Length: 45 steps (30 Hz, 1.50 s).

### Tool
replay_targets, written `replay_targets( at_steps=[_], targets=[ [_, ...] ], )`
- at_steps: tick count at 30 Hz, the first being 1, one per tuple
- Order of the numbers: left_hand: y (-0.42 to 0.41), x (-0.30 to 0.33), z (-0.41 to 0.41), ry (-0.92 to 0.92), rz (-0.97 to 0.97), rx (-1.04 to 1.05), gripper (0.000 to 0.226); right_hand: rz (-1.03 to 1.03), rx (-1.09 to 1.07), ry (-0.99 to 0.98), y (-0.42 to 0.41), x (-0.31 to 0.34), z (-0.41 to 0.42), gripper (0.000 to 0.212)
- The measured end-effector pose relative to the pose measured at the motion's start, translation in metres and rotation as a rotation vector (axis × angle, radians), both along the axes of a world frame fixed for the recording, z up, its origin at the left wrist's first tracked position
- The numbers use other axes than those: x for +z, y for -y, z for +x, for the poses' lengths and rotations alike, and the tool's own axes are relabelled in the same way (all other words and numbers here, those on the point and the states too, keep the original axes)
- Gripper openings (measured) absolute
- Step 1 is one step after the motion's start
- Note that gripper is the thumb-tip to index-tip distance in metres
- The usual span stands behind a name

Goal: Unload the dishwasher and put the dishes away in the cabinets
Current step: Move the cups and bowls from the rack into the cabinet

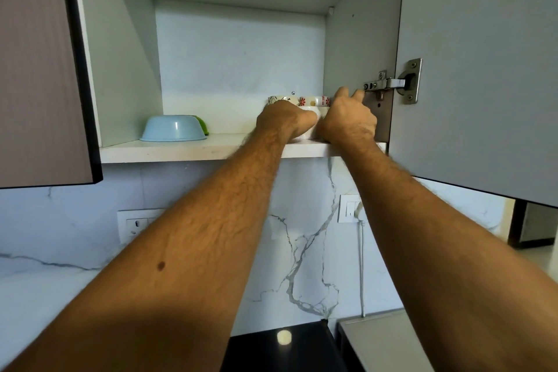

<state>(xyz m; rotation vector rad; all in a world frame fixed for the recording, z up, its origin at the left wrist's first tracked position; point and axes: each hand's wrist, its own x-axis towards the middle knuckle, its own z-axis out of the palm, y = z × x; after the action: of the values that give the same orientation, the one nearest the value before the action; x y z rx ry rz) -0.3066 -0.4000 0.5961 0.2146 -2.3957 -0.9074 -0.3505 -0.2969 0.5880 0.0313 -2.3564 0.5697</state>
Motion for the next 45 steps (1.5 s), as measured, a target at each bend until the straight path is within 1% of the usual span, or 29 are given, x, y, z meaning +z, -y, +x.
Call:
replay_targets(
  at_steps=[2,4,5,7,8,10,12,14,17,18,21,24,26,28,30,32,35,38,40,41,43,45],
  targets=[
    [0.006,0.002,0.003,-0.053,0.119,-0.009,0.014,0.008,-0.002,-0.018,0.000,-0.001,0.002,0.064],
    [0.015,0.004,0.005,-0.110,0.268,-0.006,0.013,0.012,-0.008,-0.056,0.002,-0.001,0.004,0.061],
    [0.018,0.005,0.006,-0.132,0.312,0.002,0.013,0.007,-0.008,-0.073,0.002,0.000,0.005,0.059],
    [0.022,0.005,0.008,-0.151,0.342,0.018,0.014,0.009,0.008,-0.092,0.002,0.000,0.006,0.052],
    [0.022,0.004,0.008,-0.159,0.335,0.022,0.013,0.028,0.021,-0.093,0.001,0.000,0.006,0.045],
    [0.021,0.003,0.007,-0.169,0.284,0.033,0.009,0.072,0.047,-0.085,0.000,-0.001,0.006,0.032],
    [0.020,0.002,0.005,-0.162,0.198,0.039,0.010,0.083,0.065,-0.066,-0.001,-0.001,0.008,0.029],
    [0.017,-0.001,0.003,-0.151,0.083,0.049,0.019,0.082,0.070,-0.046,-0.002,0.000,0.008,0.029],
    [0.010,-0.007,0.000,-0.154,-0.164,0.115,0.036,0.080,0.062,-0.020,-0.002,0.001,0.009,0.031],
    [0.008,-0.009,-0.001,-0.166,-0.206,0.133,0.040,0.078,0.060,-0.018,-0.003,0.001,0.009,0.032],
    [0.007,-0.011,0.000,-0.168,-0.188,0.181,0.046,0.039,0.057,-0.055,-0.006,-0.002,0.011,0.030],
    [0.007,-0.012,0.004,-0.168,-0.176,0.195,0.039,-0.054,0.083,-0.095,-0.011,-0.007,0.010,0.028],
    [0.007,-0.012,0.007,-0.178,-0.174,0.180,0.035,-0.133,0.133,-0.099,-0.014,-0.009,0.008,0.026],
    [0.008,-0.012,0.010,-0.178,-0.178,0.151,0.038,-0.214,0.197,-0.093,-0.018,-0.010,0.010,0.025],
    [0.008,-0.015,0.014,-0.183,-0.217,0.120,0.041,-0.281,0.265,-0.087,-0.021,-0.011,0.018,0.025],
    [0.007,-0.019,0.021,-0.185,-0.272,0.083,0.040,-0.320,0.324,-0.099,-0.025,-0.013,0.030,0.021],
    [0.005,-0.024,0.038,-0.216,-0.273,0.023,0.038,-0.335,0.341,-0.137,-0.033,-0.019,0.057,0.017],
    [0.003,-0.034,0.059,-0.318,-0.230,-0.015,0.040,-0.344,0.335,-0.146,-0.039,-0.029,0.080,0.016],
    [0.001,-0.046,0.074,-0.399,-0.295,-0.017,0.042,-0.315,0.298,-0.108,-0.042,-0.039,0.097,0.012],
    [-0.001,-0.051,0.082,-0.442,-0.337,-0.016,0.042,-0.287,0.272,-0.090,-0.043,-0.044,0.107,0.013],
    [-0.003,-0.061,0.099,-0.494,-0.418,-0.005,0.041,-0.210,0.206,-0.073,-0.046,-0.055,0.125,0.022],
    [-0.005,-0.073,0.115,-0.476,-0.488,0.008,0.041,-0.136,0.143,-0.069,-0.050,-0.066,0.144,0.028]
  ],
)
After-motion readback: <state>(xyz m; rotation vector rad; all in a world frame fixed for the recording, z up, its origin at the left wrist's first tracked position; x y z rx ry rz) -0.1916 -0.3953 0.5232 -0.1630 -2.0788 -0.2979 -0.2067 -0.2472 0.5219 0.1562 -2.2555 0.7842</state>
